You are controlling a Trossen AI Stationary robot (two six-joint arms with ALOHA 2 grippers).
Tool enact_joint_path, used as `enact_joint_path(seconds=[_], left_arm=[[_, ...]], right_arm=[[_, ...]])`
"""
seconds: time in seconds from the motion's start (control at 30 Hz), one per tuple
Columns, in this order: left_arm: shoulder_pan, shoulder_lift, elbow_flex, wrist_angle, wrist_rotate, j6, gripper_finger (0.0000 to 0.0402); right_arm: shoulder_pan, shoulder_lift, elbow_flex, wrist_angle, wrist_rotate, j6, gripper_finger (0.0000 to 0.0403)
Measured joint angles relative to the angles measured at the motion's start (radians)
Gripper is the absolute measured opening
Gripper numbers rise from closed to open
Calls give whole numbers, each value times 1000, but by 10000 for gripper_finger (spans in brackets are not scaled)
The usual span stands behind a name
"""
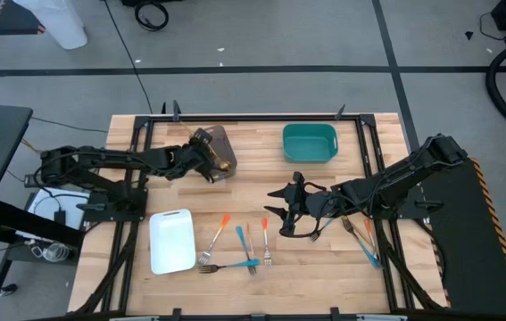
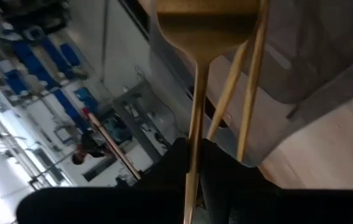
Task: Sort silverware by color (type)
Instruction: Put the gold fork into the black bin
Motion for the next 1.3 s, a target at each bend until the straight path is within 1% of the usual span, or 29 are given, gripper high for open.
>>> enact_joint_path(seconds=[0.13, 0.3, 0.47, 0.67, 0.83, 1.03, 1.13, 1.3], left_arm=[[20, 44, 62, -39, 4, -4, 32], [37, 116, 125, -122, 51, -6, 32], [35, 184, 132, -129, 55, 28, 32], [34, 248, 132, -126, 52, 33, 32], [34, 266, 132, -125, 44, 22, 32], [32, 269, 132, -108, 48, -8, 40], [28, 269, 132, -97, 66, -32, 45], [27, 269, 132, -62, 130, -60, 63]], right_arm=[[0, 0, 0, 7, 0, -6, 197], [5, 0, 0, 6, 0, -6, 197], [13, 0, 0, 5, 0, -7, 197], [14, 0, -10, 13, 0, -6, 197], [14, 0, -45, 51, -1, 9, 197], [14, 0, -50, 57, -1, 12, 197], [14, 0, -50, 52, -1, 11, 197], [14, 0, -50, 54, -2, 9, 197]])
